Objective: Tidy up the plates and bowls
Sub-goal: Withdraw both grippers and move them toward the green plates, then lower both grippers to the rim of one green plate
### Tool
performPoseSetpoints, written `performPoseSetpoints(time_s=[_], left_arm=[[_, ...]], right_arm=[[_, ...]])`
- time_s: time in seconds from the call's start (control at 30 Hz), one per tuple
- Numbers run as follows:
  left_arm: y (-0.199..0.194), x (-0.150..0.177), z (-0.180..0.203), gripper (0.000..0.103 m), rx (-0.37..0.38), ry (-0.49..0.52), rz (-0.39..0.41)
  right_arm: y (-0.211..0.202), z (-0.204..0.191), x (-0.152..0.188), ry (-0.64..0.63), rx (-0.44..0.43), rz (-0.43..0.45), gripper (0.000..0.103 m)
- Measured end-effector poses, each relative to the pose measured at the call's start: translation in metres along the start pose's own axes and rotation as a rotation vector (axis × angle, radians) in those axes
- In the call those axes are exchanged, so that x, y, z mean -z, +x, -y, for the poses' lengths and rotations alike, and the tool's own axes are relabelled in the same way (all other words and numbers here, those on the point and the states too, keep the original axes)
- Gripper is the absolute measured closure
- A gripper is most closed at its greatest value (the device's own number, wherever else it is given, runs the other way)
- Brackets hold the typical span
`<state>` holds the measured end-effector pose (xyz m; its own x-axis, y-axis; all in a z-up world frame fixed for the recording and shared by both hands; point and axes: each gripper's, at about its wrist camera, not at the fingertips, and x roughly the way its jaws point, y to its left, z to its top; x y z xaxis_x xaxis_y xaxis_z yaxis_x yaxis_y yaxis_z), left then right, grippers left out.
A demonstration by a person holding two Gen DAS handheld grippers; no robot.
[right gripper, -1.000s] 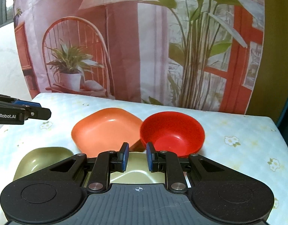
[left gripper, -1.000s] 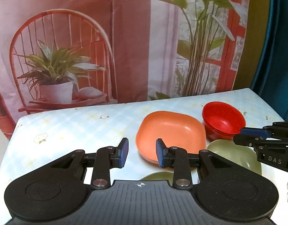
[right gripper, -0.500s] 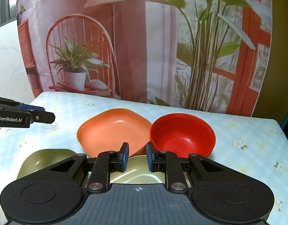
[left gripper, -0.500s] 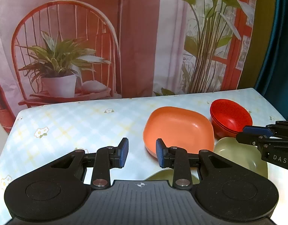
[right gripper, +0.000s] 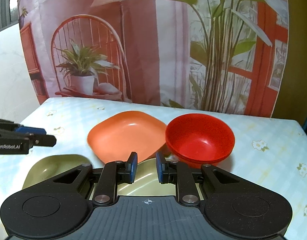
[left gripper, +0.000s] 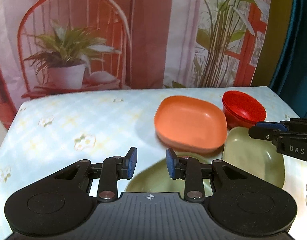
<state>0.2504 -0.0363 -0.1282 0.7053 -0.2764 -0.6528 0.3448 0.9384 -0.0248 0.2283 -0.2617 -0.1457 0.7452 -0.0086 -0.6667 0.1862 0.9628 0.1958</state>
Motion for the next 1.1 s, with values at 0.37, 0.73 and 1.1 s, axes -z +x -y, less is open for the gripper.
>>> performPoseSetpoints(time_s=[0.37,0.73,1.1], left_arm=[[-0.021,0.035,-0.011,0.069,-0.069,-0.103,-0.068],[-0.040,0.065,-0.012,0.069,-0.073,-0.187,-0.080],[-0.049,0.078,-0.015,0.069,-0.078,-0.228,-0.095]], right_arm=[[-0.010,-0.024,0.024,0.025,-0.028,0.007,0.084],[-0.022,-0.049,0.051,-0.032,-0.027,0.026,0.084],[-0.032,-0.059,0.059,-0.042,-0.044,0.027,0.084]])
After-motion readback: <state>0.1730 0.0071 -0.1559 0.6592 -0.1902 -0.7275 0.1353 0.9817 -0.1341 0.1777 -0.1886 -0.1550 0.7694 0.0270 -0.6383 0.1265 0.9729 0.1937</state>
